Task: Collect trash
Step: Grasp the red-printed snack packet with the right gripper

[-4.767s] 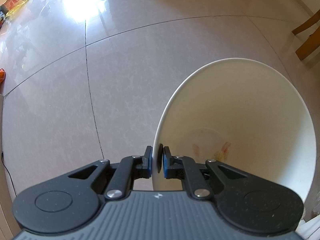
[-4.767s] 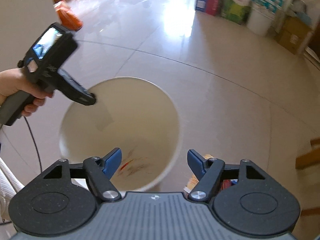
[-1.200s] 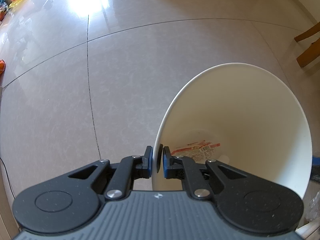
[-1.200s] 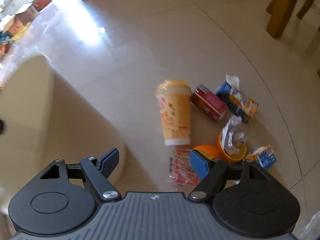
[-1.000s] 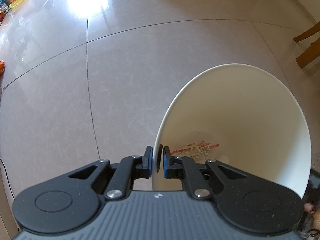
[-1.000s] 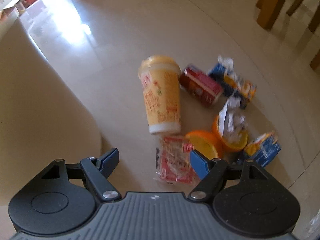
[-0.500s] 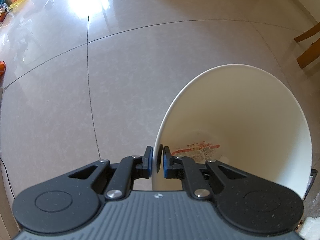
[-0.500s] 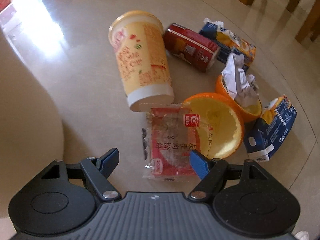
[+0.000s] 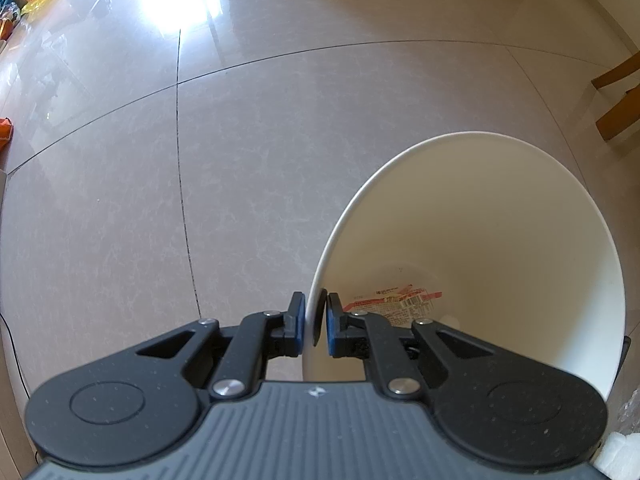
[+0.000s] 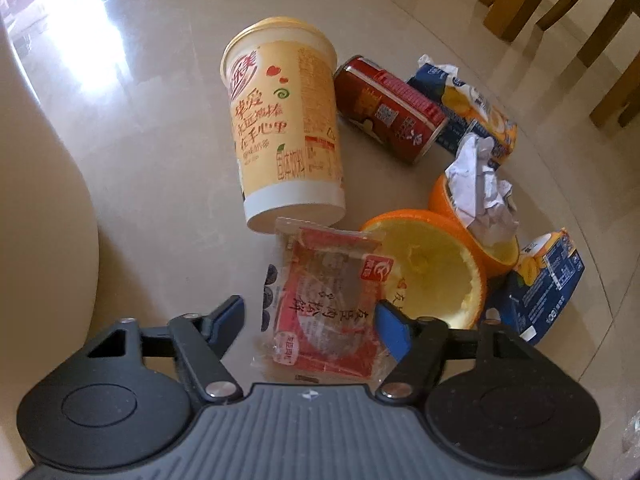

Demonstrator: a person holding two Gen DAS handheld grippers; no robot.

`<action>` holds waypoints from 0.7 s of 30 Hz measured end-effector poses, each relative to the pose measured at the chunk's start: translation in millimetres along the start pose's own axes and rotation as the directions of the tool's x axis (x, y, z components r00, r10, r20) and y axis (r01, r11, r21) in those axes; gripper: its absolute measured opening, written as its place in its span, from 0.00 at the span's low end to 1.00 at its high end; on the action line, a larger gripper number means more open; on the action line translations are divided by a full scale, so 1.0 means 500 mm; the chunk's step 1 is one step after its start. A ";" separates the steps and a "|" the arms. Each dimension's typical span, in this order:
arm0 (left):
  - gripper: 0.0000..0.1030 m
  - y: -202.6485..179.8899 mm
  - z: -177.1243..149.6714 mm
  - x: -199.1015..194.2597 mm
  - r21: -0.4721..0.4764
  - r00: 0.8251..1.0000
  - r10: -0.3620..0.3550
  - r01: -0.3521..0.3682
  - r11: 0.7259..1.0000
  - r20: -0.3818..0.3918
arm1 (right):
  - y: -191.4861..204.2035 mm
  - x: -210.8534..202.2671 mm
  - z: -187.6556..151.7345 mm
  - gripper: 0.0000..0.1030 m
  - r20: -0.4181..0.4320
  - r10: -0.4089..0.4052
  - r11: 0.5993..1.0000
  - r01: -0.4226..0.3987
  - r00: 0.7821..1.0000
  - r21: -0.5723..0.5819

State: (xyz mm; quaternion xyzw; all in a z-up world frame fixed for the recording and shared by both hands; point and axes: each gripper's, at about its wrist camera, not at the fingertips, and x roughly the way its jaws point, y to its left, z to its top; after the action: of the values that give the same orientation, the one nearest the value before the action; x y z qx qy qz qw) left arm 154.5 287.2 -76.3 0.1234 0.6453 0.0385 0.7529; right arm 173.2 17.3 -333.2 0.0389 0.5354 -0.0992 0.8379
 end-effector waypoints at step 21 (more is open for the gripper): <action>0.08 0.007 0.000 0.001 -0.004 1.000 -0.004 0.004 1.000 0.003 | 0.024 -0.039 -0.015 0.83 0.036 -0.084 0.996 0.084 0.996 -0.003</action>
State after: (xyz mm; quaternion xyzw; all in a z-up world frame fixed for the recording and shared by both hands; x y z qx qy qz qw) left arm 155.0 290.6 -76.1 0.1204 0.6445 0.0380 0.7541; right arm 160.8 32.6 -319.2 0.0126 0.5217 -0.1335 0.8425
